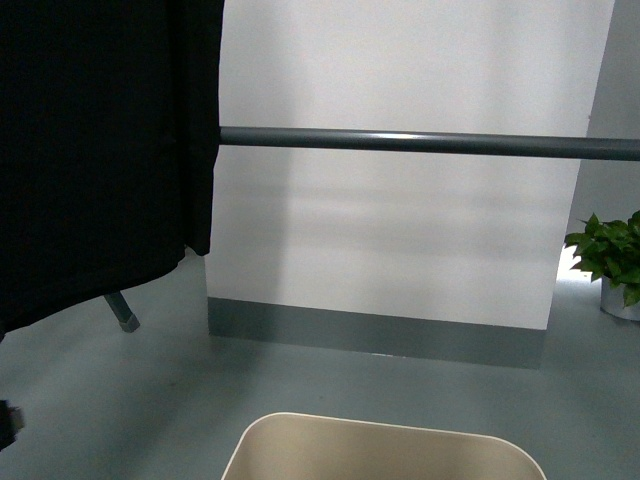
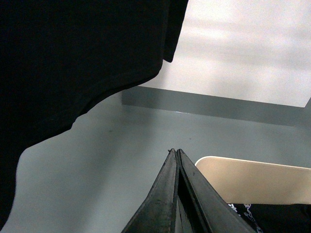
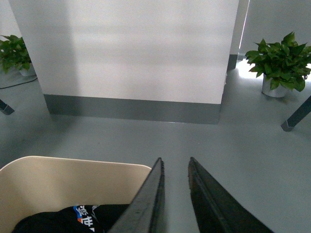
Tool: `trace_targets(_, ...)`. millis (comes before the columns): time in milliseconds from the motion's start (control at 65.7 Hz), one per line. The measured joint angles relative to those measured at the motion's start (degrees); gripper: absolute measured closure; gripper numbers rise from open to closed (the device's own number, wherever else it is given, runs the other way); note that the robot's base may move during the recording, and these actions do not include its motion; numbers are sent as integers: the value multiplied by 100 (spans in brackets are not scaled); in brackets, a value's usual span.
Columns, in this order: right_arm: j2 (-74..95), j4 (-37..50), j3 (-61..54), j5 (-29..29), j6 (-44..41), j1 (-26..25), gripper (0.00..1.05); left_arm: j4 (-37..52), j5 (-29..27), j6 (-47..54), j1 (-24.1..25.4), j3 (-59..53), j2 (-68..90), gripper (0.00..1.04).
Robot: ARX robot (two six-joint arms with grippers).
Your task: Move hamper under clothes hanger
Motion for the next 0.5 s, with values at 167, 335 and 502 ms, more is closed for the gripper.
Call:
trace_targets(167,-861,-686,-160,-31,-13,-2,102,-319,164,0,160,-321,-625,101)
trace_targets(335,-2081,-1937,-214,-28,-13,-2,102,-850,323,2,321,-623,-1456,101)
trace_targets(502,-3342,-3053,-216,-31,-13,-2,102,-1606,745,20,785,-852,-2461,101)
